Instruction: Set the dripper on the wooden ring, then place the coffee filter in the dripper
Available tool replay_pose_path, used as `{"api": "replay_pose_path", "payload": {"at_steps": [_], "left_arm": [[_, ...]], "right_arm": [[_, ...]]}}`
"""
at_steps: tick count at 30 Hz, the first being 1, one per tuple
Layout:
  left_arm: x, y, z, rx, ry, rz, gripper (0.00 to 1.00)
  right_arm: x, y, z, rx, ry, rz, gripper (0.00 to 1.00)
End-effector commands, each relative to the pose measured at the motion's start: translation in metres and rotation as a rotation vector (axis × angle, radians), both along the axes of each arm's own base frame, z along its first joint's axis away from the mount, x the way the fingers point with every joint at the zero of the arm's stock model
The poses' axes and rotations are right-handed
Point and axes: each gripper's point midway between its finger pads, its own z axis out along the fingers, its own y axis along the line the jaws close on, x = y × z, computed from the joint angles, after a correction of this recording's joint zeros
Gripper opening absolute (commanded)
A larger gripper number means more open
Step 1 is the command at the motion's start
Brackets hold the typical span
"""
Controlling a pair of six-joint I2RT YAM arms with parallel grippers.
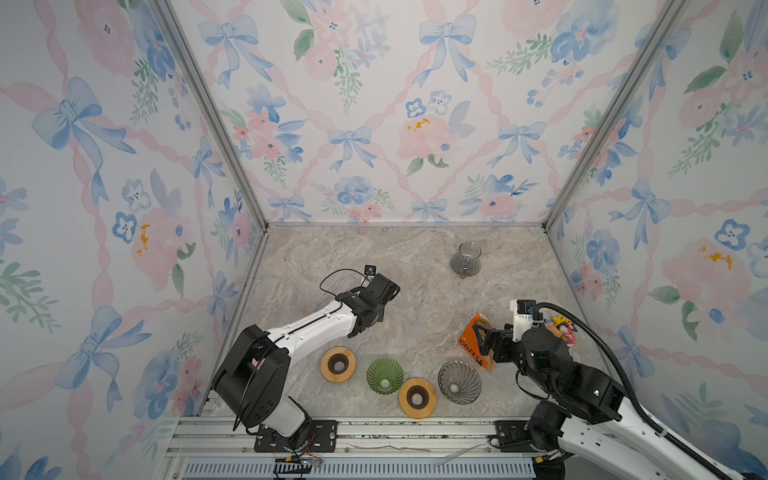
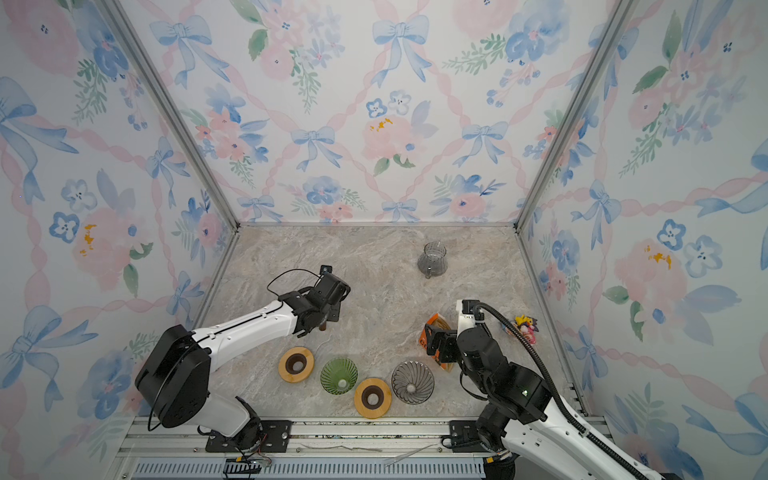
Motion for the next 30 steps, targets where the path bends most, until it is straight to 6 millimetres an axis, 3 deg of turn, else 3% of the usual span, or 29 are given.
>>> {"api": "replay_pose_path", "payload": {"at_steps": [1,18,30], "left_arm": [[0.009,-0.002,0.005,-0.007,-0.011,-0.016,0.24],[0.012,-0.003,0.0,-0.059,-0.011,-0.011,0.3],[-0.001,-0.006,0.019,-0.163,-0.032,-0.022,0.42]], "right_arm": [[-0.003,0.0,-0.008,-0.031,0.014,0.014,0.96],[-0.006,0.0,-0.007,-0.017,0.023,0.019,0.96],[-0.004,0.001,-0.008,0.015,0.011,0.009,0.96]]}}
